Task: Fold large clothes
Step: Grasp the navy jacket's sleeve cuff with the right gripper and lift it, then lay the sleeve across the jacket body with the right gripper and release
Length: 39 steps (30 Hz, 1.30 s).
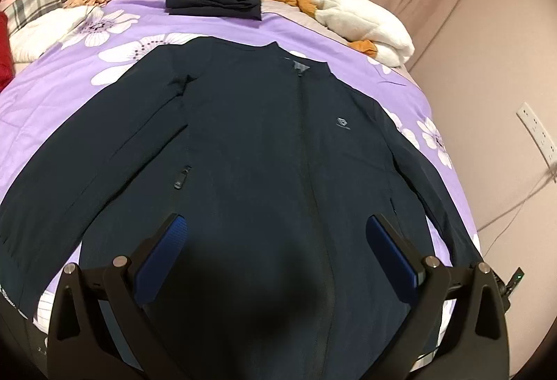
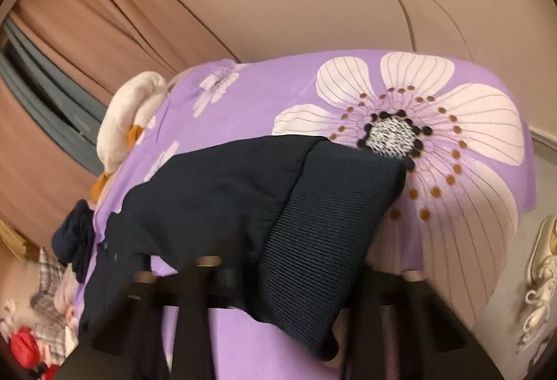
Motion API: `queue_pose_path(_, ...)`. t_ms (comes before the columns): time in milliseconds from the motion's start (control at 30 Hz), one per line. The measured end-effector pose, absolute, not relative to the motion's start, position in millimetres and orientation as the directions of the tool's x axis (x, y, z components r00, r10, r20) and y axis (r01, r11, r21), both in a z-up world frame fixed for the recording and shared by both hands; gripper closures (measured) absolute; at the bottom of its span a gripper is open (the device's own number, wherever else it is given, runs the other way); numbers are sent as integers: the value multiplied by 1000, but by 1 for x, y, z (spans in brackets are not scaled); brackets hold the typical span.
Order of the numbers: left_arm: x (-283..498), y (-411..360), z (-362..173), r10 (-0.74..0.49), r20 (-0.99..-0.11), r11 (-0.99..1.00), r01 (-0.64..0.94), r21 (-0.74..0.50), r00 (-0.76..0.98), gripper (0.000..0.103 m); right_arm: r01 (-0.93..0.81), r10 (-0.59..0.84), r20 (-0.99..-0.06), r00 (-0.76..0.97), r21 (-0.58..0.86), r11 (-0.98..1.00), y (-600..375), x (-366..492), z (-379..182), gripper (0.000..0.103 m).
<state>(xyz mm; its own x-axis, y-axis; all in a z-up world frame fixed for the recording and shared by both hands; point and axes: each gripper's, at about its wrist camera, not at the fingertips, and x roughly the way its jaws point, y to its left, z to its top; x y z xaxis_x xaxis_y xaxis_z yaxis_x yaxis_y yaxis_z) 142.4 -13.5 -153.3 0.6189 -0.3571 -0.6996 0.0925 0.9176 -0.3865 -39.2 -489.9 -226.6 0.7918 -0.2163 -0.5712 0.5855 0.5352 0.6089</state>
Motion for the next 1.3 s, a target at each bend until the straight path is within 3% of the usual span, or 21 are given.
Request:
queue_pose_path(33,145,-10,-155,-354,-701,918,85,-388,619,0,581,-225,-563,795,601,549,-491,-39,-217,85)
queue_pose_path(267,165,19,-158,-332,-691,918,51,-394,642,0,538,-346,-455,820,408,738,-453,4,-98,87)
queue_pose_path(500,181,62,-162,-312,-671,910,7,-415,673,0,364,-299,-412,861,89,927,-323,137,16,87)
queue_pose_path(633,183,86,-170,-291,-679,907,-32,-420,674,0,187,-227,-447,865,-134,973,-213,213,9,87)
queue_pose_path(767,184,109,-183,-250,-702,911,-84,-404,667,0,-29,-147,-556,818,-295,955,-108,279,-52,84)
queue_pose_path(800,184,114,-186,-243,-708,911,-96,-402,663,0,-84,-145,-601,786,-336,938,-84,292,-78,67)
queue_pose_path(833,186,120,-191,-232,-716,910,-112,-398,658,0,-122,-159,-627,762,-380,917,-69,300,-101,34)
queue_pose_path(867,186,123,-193,-226,-722,910,-122,-396,654,0,-171,-208,-654,727,-466,868,-46,306,-135,22)
queue_pose_path(933,188,130,-198,-220,-733,908,-140,-395,644,0,-267,-222,-679,700,-537,800,-24,304,-184,19)
queue_pose_path(1067,192,133,-201,-223,-738,906,-145,-399,637,0,-371,-144,-751,644,-472,800,-18,283,-201,19)
queue_pose_path(1300,222,97,-193,-344,-706,881,-48,-471,619,0,-358,101,-774,625,-169,918,-84,271,-148,19)
